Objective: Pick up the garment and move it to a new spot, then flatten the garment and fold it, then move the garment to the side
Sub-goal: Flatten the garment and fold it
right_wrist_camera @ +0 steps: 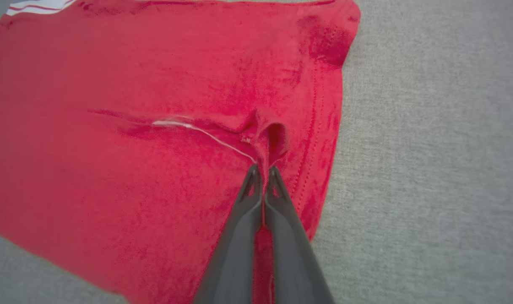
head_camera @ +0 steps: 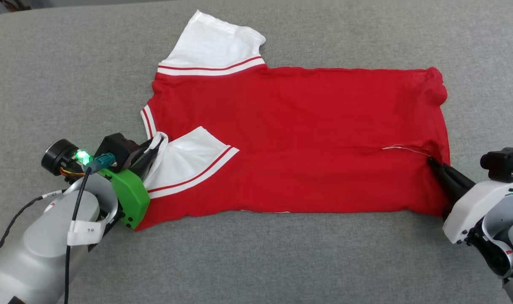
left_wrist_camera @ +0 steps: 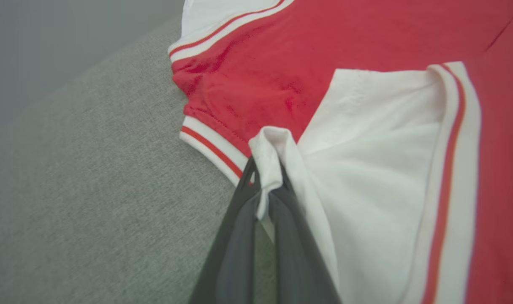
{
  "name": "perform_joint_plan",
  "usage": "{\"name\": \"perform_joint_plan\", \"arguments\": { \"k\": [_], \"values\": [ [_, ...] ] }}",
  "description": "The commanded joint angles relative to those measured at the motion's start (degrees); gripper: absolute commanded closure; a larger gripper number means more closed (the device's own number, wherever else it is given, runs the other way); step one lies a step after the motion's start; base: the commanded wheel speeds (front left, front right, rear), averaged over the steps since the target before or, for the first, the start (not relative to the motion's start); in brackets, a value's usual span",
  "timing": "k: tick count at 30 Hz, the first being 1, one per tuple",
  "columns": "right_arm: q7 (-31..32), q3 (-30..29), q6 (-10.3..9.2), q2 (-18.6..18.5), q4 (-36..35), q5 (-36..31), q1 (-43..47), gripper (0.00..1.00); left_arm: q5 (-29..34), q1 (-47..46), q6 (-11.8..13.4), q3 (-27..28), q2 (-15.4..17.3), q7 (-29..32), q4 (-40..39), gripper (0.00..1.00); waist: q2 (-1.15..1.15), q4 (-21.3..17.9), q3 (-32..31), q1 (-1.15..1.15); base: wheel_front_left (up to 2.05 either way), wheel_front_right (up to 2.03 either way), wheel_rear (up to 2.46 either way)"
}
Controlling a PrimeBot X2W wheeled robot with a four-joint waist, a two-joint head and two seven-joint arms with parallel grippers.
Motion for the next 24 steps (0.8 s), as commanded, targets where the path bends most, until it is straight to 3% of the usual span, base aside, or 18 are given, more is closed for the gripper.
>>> {"name": "perform_joint_plan", "arguments": {
  "k": [1,6,10,11,12,13,20,24],
  "values": [
    [0.28,0.75,-0.03,0.28,1.27,0.42,-1.21,1.00,-0.99,-1.45,-0.16,-1.39,-0.39,-0.33,1.34,1.00,0.00,-0.12,1.83,-0.01,0.00,0.00,0.00],
    [0.47,3.38,-0.03,0.82,5.59,0.37,-2.14,1.00,-4.25,-2.25,-0.16,-6.96,-1.85,-0.62,5.42,1.00,0.00,0.10,2.25,-0.01,0.00,0.00,0.00],
    [-1.75,3.71,-0.03,0.90,6.68,0.88,-2.02,1.00,-7.06,-2.49,-0.16,-8.09,-2.84,-0.84,6.69,1.00,0.00,0.37,1.04,-0.01,0.00,0.00,0.00],
    [-2.27,3.69,-0.03,0.78,6.44,0.95,-1.79,0.79,-7.49,-2.62,-0.16,-7.45,-2.94,-0.86,6.38,0.69,0.00,0.51,0.66,-0.01,0.00,0.00,0.00],
    [-3.10,3.31,-0.03,0.61,5.96,1.03,-1.41,0.31,-7.57,-2.68,-0.16,-6.47,-2.84,-0.87,5.94,0.14,0.00,0.69,0.12,-0.01,0.00,0.00,0.00],
    [-3.85,2.88,-0.03,0.44,5.42,0.92,-1.05,0.00,-7.30,-2.67,-0.16,-5.55,-2.65,-0.88,5.43,0.00,0.00,0.83,-0.29,-0.01,0.00,0.00,0.00],
    [-6.51,-2.52,-0.03,-0.58,-2.87,-1.07,4.60,0.00,-5.38,-0.90,-0.16,0.90,1.12,-0.90,0.35,0.00,0.00,2.04,-4.15,-0.01,0.00,0.00,0.00],
    [-5.20,-6.74,-0.03,-0.24,-8.12,-2.50,8.17,0.00,-6.32,-1.16,-0.16,0.84,3.37,-0.30,-2.24,0.00,0.00,2.62,-6.01,-0.01,0.00,0.00,0.00]
  ]
}}
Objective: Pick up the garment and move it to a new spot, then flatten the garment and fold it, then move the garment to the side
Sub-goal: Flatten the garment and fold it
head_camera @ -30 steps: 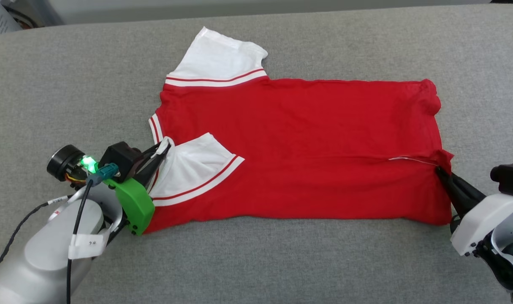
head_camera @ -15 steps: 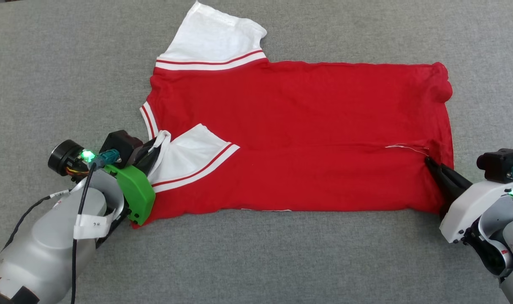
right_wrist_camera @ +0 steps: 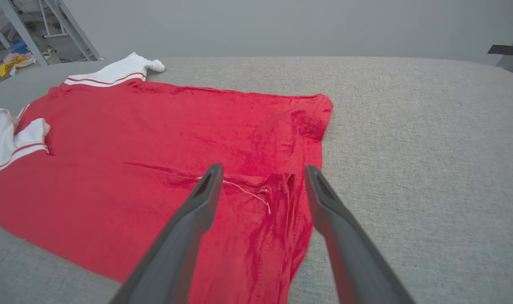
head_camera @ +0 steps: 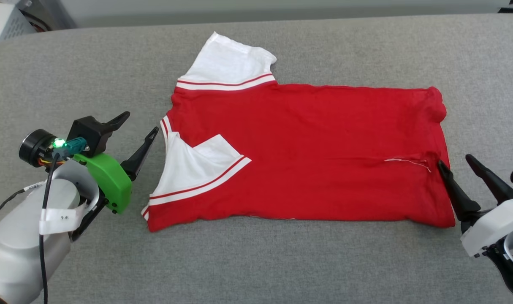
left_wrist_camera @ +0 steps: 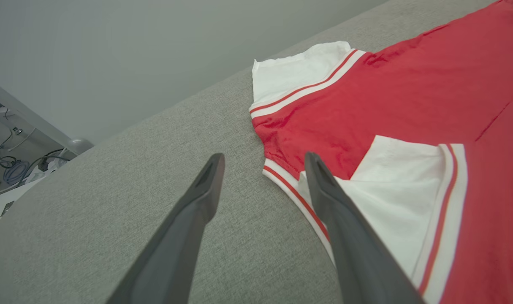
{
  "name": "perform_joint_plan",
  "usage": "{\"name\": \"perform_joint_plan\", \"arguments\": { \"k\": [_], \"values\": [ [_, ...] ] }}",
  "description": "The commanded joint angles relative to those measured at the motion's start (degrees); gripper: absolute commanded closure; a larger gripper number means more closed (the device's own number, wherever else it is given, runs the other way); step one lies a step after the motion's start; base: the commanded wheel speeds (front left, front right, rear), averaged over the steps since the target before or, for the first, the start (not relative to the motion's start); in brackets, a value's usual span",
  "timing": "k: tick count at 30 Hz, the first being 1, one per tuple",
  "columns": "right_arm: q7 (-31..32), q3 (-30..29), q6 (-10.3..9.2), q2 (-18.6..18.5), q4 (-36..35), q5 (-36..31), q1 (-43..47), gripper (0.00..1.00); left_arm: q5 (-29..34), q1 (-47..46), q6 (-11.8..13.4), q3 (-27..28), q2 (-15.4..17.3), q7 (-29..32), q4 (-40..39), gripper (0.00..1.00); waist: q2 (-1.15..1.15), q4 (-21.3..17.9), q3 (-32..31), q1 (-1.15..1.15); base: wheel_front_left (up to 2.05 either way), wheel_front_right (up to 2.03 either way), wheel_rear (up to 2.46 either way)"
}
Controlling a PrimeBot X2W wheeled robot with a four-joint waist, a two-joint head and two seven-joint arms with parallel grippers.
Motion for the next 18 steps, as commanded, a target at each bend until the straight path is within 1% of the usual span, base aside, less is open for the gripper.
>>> {"name": "perform_joint_plan", "arguments": {
  "k": [1,3,7,11,13,15,18],
  "values": [
    [0.75,-1.28,-0.03,0.26,-1.61,-0.78,1.29,0.00,-0.69,0.08,-0.16,-0.12,0.76,1.02,-1.14,0.00,0.00,0.85,-1.75,0.00,0.00,0.00,0.00],
    [2.22,-3.19,-0.03,0.56,-3.94,-1.35,2.68,0.00,-1.82,-0.91,-0.16,-0.73,1.96,3.53,-3.25,0.00,0.00,1.01,-2.34,0.00,0.00,0.00,0.00],
    [4.60,-6.51,-0.03,0.99,-7.22,-3.25,4.60,0.00,-7.45,-3.02,-0.16,-3.04,4.12,13.32,-8.58,0.00,0.00,1.36,-3.16,0.00,0.00,0.00,0.00],
    [6.58,-8.23,-0.03,2.09,-9.37,-4.74,5.64,0.00,-16.06,-5.68,-0.16,-5.07,5.91,27.23,-13.56,0.00,0.00,1.64,-3.44,0.00,0.00,0.00,0.00],
    [7.28,-8.51,-0.03,2.57,-9.96,-5.29,5.79,0.00,-20.32,-6.80,-0.16,-5.74,6.20,34.26,-14.92,0.00,0.00,1.71,-3.39,0.00,0.00,0.00,0.00],
    [7.83,-8.45,-0.03,3.03,-10.30,-5.67,5.62,0.00,-23.06,-7.84,-0.16,-6.47,6.32,40.29,-15.43,0.00,0.00,1.58,-3.28,0.00,0.00,0.00,0.00],
    [8.36,-8.07,-0.03,3.49,-10.50,-6.00,4.99,0.00,-25.43,-8.65,0.16,-7.74,6.01,46.77,-15.63,0.00,0.00,1.19,-2.88,0.00,0.00,0.00,0.00]
  ]
}}
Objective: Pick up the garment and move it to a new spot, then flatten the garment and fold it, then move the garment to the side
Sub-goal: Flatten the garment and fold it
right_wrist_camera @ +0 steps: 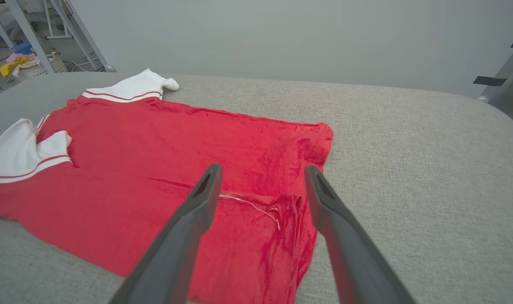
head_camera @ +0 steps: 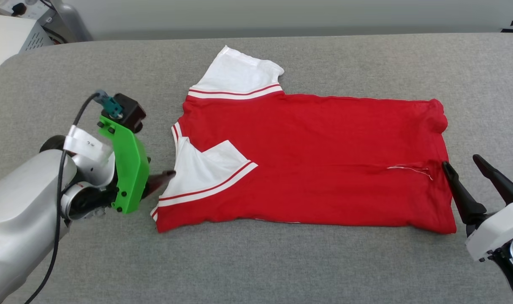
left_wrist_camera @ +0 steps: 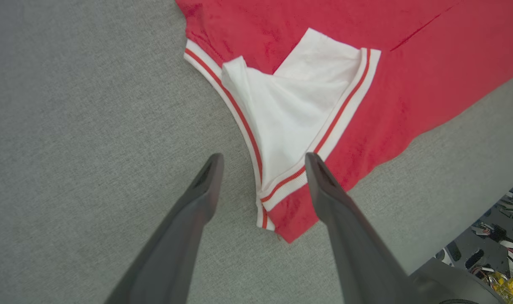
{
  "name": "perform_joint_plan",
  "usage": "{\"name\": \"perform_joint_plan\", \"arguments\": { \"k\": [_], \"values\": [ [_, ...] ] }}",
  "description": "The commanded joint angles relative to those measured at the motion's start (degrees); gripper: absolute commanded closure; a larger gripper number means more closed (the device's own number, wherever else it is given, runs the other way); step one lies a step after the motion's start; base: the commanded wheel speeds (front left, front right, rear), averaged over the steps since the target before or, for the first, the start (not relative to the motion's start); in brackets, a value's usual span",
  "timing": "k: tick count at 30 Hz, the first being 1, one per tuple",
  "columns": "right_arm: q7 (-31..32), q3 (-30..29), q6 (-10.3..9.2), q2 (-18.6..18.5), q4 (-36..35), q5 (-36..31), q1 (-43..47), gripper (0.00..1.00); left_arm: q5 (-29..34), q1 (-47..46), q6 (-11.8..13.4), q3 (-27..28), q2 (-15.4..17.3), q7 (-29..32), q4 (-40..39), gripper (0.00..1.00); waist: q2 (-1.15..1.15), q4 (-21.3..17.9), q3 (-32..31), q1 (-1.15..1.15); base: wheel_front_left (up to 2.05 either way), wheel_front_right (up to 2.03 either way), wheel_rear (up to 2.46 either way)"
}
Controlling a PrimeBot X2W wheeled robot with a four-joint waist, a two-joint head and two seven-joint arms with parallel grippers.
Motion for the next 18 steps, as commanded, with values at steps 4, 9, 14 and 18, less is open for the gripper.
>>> {"name": "perform_joint_plan", "arguments": {
  "k": [4,9,14,18],
  "values": [
    [0.42,0.93,-0.03,0.47,0.09,-0.42,-1.23,0.00,-1.65,-0.41,0.72,-1.81,-0.62,4.81,0.72,0.00,0.00,-1.03,0.71,0.00,0.00,0.00,0.00],
    [0.29,1.69,-0.03,0.69,1.13,-0.12,-2.38,0.00,-1.67,1.77,0.60,-4.23,-1.20,6.84,2.96,0.00,0.00,-2.05,1.57,0.00,0.00,0.00,0.00],
    [-0.12,2.59,-0.03,1.08,2.08,0.10,-3.48,0.00,-1.15,3.80,0.52,-5.71,-2.80,6.06,7.08,0.00,0.00,-2.66,2.69,0.00,0.00,0.00,0.00],
    [-0.46,3.59,-0.03,1.16,2.84,0.37,-4.48,0.00,0.07,6.04,0.27,-7.93,-5.17,5.14,10.85,0.00,0.00,-2.95,3.67,0.00,0.00,0.00,0.00]
  ]
}}
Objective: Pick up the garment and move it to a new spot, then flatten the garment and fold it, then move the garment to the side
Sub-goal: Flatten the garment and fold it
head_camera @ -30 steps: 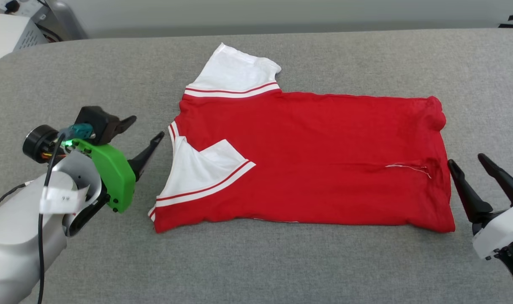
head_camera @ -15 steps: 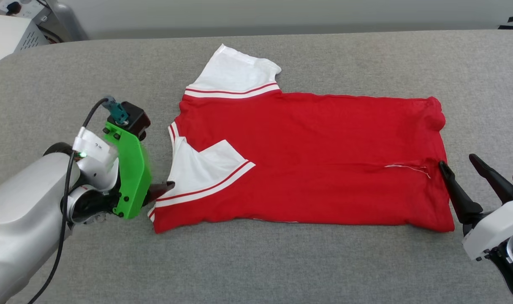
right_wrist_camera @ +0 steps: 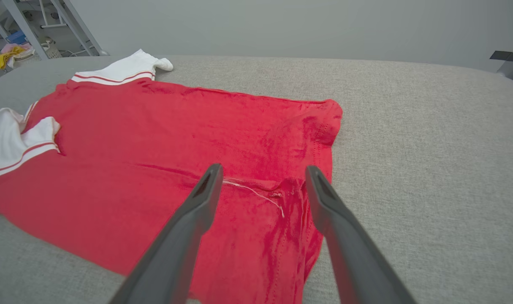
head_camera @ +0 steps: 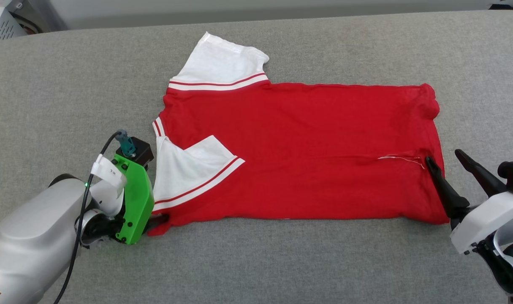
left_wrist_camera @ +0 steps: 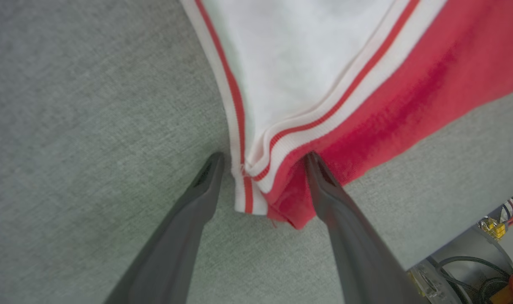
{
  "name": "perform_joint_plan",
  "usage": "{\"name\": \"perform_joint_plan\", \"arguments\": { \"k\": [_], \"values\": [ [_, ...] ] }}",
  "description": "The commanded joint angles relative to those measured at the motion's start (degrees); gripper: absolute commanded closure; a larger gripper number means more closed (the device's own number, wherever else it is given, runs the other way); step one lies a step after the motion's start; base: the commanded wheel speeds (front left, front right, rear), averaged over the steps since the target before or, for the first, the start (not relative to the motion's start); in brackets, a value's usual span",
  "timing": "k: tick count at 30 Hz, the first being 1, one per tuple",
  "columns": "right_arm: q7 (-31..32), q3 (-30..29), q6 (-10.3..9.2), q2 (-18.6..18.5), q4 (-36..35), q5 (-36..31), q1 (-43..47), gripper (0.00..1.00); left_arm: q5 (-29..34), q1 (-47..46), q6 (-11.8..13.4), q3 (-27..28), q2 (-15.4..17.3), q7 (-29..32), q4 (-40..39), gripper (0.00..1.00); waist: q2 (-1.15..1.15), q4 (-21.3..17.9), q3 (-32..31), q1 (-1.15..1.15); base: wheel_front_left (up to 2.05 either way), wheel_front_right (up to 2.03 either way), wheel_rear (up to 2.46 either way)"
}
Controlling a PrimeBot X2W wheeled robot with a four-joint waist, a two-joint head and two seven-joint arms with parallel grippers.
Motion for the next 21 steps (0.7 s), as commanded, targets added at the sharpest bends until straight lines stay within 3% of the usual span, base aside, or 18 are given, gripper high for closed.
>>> {"name": "perform_joint_plan", "arguments": {
  "k": [1,4,5,6,7,14,21],
  "values": [
    [-0.44,0.14,-0.03,0.01,0.30,0.31,-1.16,0.00,0.76,3.02,-0.09,-1.98,-1.85,-0.44,1.57,0.00,0.00,-0.16,0.34,0.00,0.00,0.00,0.00],
    [-0.43,0.14,-0.03,-0.32,0.45,0.40,-1.85,0.00,1.56,3.82,-0.27,-2.23,-3.01,-3.33,3.23,0.00,0.00,-0.09,0.26,0.00,0.00,0.00,0.00],
    [-0.36,0.09,-0.03,-0.52,0.39,0.42,-2.00,0.00,1.41,4.06,-0.31,-2.05,-3.34,-4.37,3.63,0.55,0.00,-0.04,0.11,0.00,0.00,0.00,0.00],
    [-0.22,0.01,-0.03,-0.92,0.21,0.35,-2.21,0.00,1.56,4.21,-0.36,-1.94,-3.58,-5.77,4.02,0.89,0.00,0.02,-0.11,0.00,0.00,0.00,0.00],
    [-0.08,-0.12,-0.03,-1.30,0.01,0.27,-2.42,0.00,1.81,4.25,-0.40,-1.93,-3.63,-6.84,4.29,1.00,0.00,0.08,-0.28,0.00,0.00,0.00,0.00],
    [4.81,-1.36,-0.03,-6.19,-3.33,0.34,-4.06,0.00,2.87,3.73,-0.52,-1.85,-2.48,-13.64,2.40,1.00,0.00,0.99,-2.13,0.00,0.00,0.00,0.00],
    [20.67,-0.13,-0.03,-14.45,-6.41,3.33,-5.16,0.00,4.75,2.58,-0.54,-2.72,0.79,-17.51,-3.48,1.00,0.00,1.69,-2.71,0.00,0.00,0.00,0.00]
  ]
}}
